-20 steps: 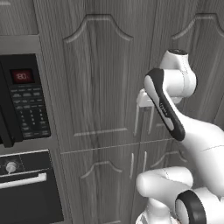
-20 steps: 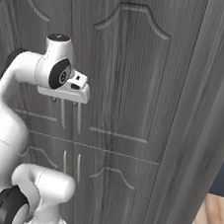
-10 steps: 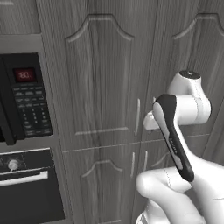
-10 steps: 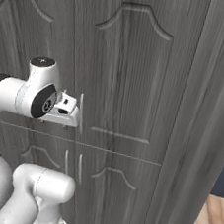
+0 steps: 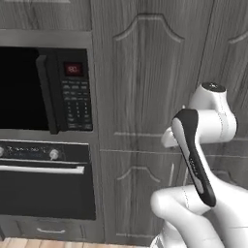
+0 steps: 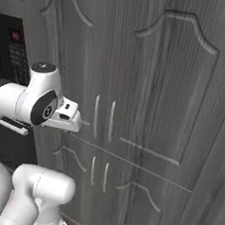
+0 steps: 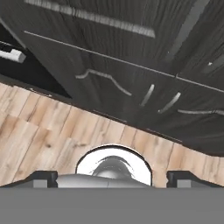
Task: Navigate to the range hood.
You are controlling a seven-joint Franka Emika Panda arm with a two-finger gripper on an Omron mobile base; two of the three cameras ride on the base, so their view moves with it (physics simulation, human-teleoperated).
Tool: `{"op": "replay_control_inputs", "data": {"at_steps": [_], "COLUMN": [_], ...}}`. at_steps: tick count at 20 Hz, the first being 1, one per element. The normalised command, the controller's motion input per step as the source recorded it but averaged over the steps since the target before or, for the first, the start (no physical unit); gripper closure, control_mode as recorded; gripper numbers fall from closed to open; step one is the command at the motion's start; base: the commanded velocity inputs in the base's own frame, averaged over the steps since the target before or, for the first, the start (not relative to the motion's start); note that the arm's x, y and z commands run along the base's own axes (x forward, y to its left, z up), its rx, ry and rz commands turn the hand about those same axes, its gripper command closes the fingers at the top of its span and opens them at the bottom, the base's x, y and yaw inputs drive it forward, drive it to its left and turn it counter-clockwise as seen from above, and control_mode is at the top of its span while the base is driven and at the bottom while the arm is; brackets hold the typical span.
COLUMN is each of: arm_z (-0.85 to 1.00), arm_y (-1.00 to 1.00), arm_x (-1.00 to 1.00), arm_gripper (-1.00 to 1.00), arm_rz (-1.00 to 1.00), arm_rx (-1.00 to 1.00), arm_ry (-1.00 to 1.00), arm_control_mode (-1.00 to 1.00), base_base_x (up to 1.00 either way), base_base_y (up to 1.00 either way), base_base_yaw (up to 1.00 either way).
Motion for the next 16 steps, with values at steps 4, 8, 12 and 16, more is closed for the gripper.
{"op": "replay_control_inputs", "data": {"at_steps": [4,8,12,16], "arm_z": [0.00,0.00,0.00,0.00], "arm_y": [0.00,0.00,0.00,0.00], "arm_x": [0.00,0.00,0.00,0.00], "arm_gripper": [-1.00,-1.00,-1.00,-1.00], "arm_rz": [0.00,0.00,0.00,0.00], "arm_rx": [0.00,0.00,0.00,0.00], "arm_ry": [0.00,0.00,0.00,0.00], "arm_control_mode": [1.00,1.00,1.00,1.00], "base_base_x": [0.00,0.16,0.12,0.11], "base_base_y": [0.61,0.82,0.77,0.61], "base_base_yaw": [0.55,0.60,0.71,0.77]}}
